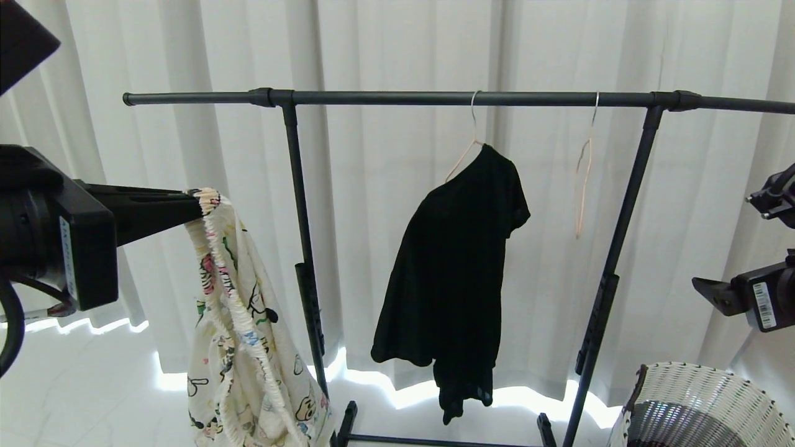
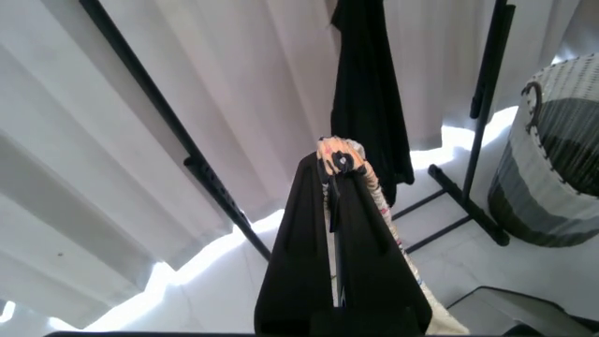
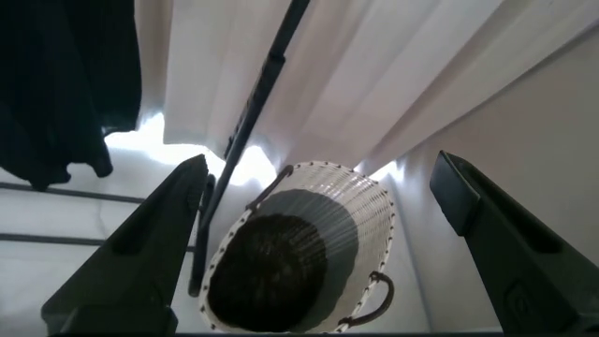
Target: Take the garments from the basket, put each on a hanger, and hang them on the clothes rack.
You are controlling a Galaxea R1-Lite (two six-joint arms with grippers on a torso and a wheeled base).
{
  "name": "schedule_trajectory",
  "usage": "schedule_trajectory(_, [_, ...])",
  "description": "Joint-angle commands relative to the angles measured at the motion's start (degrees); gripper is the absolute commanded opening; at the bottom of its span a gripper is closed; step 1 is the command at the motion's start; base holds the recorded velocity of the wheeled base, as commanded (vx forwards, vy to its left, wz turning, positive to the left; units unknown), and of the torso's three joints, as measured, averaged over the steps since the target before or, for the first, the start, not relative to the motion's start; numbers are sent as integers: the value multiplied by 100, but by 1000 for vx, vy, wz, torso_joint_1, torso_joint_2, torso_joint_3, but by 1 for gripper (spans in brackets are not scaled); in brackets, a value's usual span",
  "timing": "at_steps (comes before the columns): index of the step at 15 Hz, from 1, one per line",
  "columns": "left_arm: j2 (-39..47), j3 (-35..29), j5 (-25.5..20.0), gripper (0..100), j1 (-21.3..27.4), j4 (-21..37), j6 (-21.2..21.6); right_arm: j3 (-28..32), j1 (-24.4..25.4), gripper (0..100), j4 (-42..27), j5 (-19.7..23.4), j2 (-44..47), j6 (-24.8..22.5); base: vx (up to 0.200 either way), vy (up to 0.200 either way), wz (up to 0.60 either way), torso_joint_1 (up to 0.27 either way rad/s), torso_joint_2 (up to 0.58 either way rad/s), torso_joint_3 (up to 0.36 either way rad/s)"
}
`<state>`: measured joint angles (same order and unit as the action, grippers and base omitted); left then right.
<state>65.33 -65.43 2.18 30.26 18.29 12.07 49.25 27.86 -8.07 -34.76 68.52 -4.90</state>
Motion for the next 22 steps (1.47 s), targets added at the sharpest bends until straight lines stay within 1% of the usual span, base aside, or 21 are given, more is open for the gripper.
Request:
schedule_trajectory(1, [-47,56,2,0,-2,-9,6,6,-61,100,7,4,30,15,0,0,0,198,-471,-290])
schedule_trajectory(3, [-64,162,10,0,-2,-18,32,-3,-158,100,7,21,30,15,0,0,0,190,-476,-286])
schedule_trajectory(6, [-205,434,169,0,-20,-124,472,-3,-219,100,60,92,73,15,0,0,0,211,-479,-282])
schedule_trajectory(8, [-222,733,177,0,-29,-545,516,-12,-263,100,113,92,82,15,0,0,0,217,-498,-278])
schedule_trajectory(11, [-161,1076,177,0,-248,-1187,533,-21,-272,100,113,92,73,15,0,0,0,224,-513,-276])
schedule_trajectory(13, [-178,1217,177,0,-257,-1240,533,-21,-272,100,113,83,73,7,0,0,0,244,-520,-290])
schedule_trajectory(16, [-187,1225,177,0,-257,-1240,525,-91,-263,100,113,92,56,7,0,0,0,255,-540,-302])
schedule_trajectory(19, [-178,1225,177,0,-336,-1240,533,-196,-263,100,262,118,56,15,0,0,0,119,-255,-134])
schedule_trajectory(22, [-170,1225,230,0,-407,-1240,533,-196,-263,100,315,118,47,15,0,200,0,18,-45,-25])
